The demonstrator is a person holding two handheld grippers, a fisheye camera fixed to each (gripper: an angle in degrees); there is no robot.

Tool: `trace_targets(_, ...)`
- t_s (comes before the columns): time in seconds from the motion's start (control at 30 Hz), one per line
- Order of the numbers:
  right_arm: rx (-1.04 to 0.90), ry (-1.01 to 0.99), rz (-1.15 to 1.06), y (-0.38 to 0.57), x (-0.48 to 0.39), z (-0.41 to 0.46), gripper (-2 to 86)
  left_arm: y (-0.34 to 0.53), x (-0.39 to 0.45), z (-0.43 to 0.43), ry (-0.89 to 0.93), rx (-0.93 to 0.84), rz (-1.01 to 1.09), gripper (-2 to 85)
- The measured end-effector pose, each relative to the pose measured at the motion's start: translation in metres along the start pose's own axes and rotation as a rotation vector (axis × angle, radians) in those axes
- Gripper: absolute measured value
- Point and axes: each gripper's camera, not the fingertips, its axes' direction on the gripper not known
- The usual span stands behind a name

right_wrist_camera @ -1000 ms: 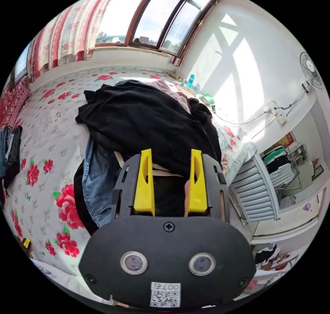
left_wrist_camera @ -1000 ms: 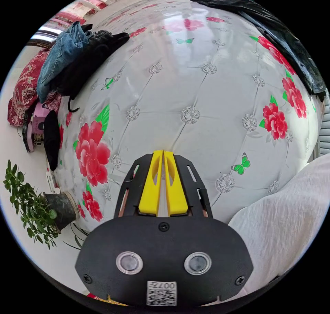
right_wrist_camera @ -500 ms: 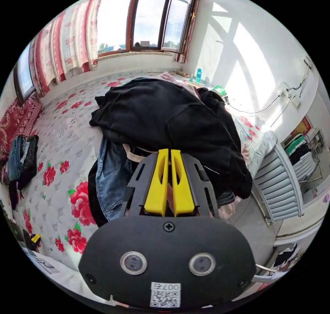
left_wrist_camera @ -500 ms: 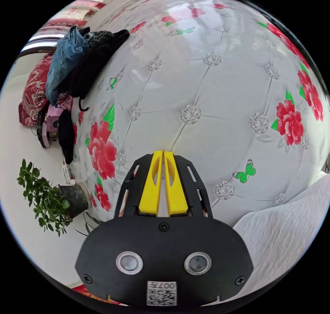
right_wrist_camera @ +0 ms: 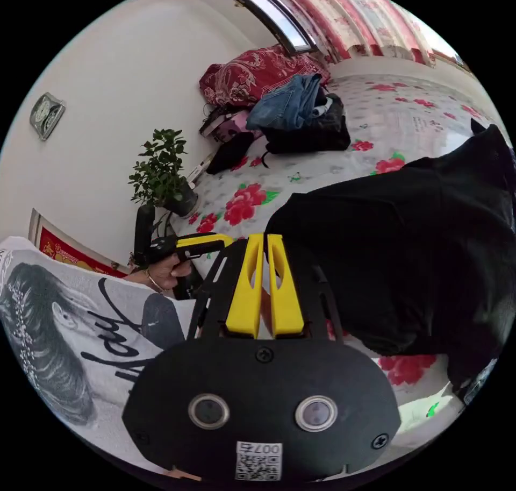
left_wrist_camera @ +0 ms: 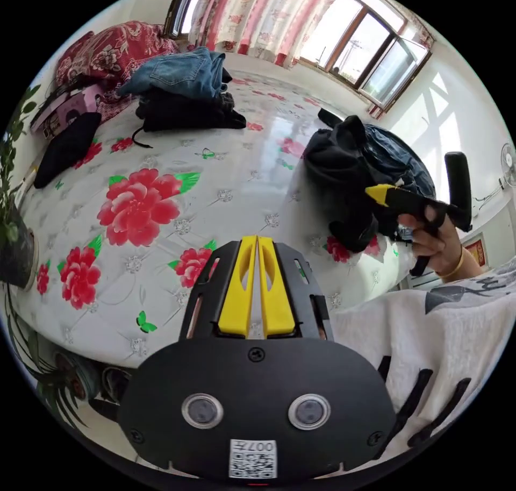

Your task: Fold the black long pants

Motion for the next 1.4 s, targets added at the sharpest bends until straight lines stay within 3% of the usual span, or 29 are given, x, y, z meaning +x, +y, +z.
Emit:
trace_targets(0.1, -0.169, -0.141, -0.182, -0.016, -0.069, 0.072, 0.6, 0.028, -0.036, -0.032, -0.040, 0.017, -0.088, -0.8)
trace_targets(0.23, -0.208, -0.017, -0.316, -0.008, -0.102, 0.084, 2.7, 0.060, -0.071, -0.077, -0.229, 0.037, -0.174, -0.1)
trace_targets(0.4, -0.135, 0.075, -0.031, 0.035, -0.044, 0.062, 4.9, 0.065, -0.039, -0.104, -0.325, 0.064, -0.018, 1.9)
trace_targets(0.53, -0.056, 0.174, 0.227, 0.084, 0.016, 0.021, 6.0, 0.044, 0.037, -0.072, -0.128, 0.013, 0.264, 6.5)
trace_targets(0.63, 0.008, 0.247, 0.306, 0.105, 0.036, -0.009, 6.8, 0.026, 0.086, -0.015, 0.013, -0.145, 0.422, 9.4)
trace_targets(0.73, 0.026, 0.347, 0.309, 0.107, 0.048, -0.023, 7.5, 0.014, 0.107, 0.042, -0.063, -0.321, 0.531, 8.4)
trace_targets(0.83, -0.015, 0.397, 0.310, 0.094, 0.067, -0.021, 8.2, 0.002, 0.103, 0.037, -0.028, -0.310, 0.554, 3.2)
trace_targets(0.87, -0.022, 0.403, 0.310, 0.091, 0.071, -0.019, 8.3, 0.000, 0.101, 0.036, -0.046, -0.315, 0.549, 2.2)
trace_targets(1.0, -0.071, 0.430, 0.274, 0.060, 0.092, 0.013, 8.3, -0.013, 0.079, 0.032, -0.453, -0.360, 0.651, -0.2)
trace_targets(1.07, -0.167, 0.386, 0.225, 0.048, 0.092, 0.045, 8.1, -0.032, 0.038, 0.029, -0.633, -0.394, 0.559, -0.4)
trace_targets(1.1, -0.252, 0.345, 0.187, 0.044, 0.089, 0.069, 8.0, -0.050, 0.000, 0.019, -0.719, -0.416, 0.398, -0.4)
trace_targets(1.17, -0.354, 0.227, 0.128, 0.045, 0.079, 0.101, 8.0, -0.071, -0.053, -0.014, -0.755, -0.396, 0.106, -0.3)
trace_targets(1.23, -0.377, 0.086, 0.090, 0.049, 0.070, 0.115, 7.8, -0.078, -0.088, -0.069, -0.747, -0.264, -0.165, -0.2)
trace_targets(1.33, -0.308, 0.100, 0.074, 0.045, 0.081, 0.092, 7.7, -0.066, -0.070, -0.123, -0.799, -0.084, -0.245, 1.7)
trace_targets(1.4, -0.233, 0.133, 0.143, 0.038, 0.109, 0.063, 7.6, -0.055, -0.036, -0.138, -0.715, 0.011, -0.183, 4.0)
